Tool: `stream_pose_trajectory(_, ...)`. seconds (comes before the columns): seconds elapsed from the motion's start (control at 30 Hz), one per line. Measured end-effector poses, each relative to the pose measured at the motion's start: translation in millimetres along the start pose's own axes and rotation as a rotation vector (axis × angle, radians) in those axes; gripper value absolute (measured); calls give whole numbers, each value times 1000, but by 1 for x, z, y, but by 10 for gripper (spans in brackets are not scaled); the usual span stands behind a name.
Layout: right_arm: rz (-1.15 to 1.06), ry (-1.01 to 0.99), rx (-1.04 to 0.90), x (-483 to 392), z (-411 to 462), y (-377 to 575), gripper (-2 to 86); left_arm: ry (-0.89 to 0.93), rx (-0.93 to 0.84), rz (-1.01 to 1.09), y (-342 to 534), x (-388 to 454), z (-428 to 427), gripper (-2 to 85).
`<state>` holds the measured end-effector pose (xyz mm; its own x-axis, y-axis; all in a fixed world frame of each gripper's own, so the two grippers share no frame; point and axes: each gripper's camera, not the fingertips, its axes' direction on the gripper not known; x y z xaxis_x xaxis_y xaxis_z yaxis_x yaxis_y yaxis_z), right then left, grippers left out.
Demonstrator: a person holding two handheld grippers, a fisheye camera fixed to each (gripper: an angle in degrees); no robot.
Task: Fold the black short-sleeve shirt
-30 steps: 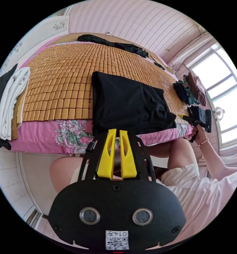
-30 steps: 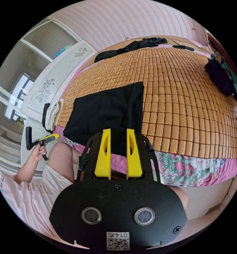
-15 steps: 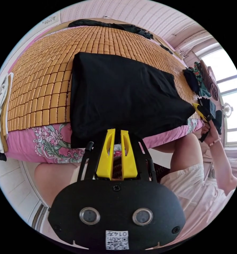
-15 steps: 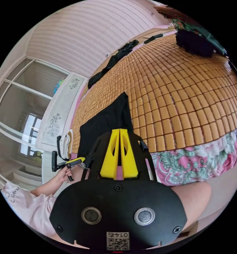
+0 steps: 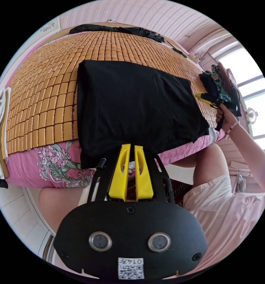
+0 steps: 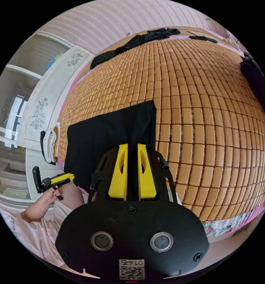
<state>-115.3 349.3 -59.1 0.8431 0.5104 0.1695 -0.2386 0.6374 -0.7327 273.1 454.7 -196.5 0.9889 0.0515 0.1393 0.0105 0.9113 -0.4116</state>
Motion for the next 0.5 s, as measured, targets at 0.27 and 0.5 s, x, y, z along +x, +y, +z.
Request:
stream_pose_trajectory(0.27, -21, -6, -8, -29, 0, -24, 3, -27, -8, 49, 1, 24, 6, 7)
stream_pose_trajectory(0.5, -184, 124, 103, -107, -20, 22, -2, -36, 21, 56, 5, 46, 11, 5)
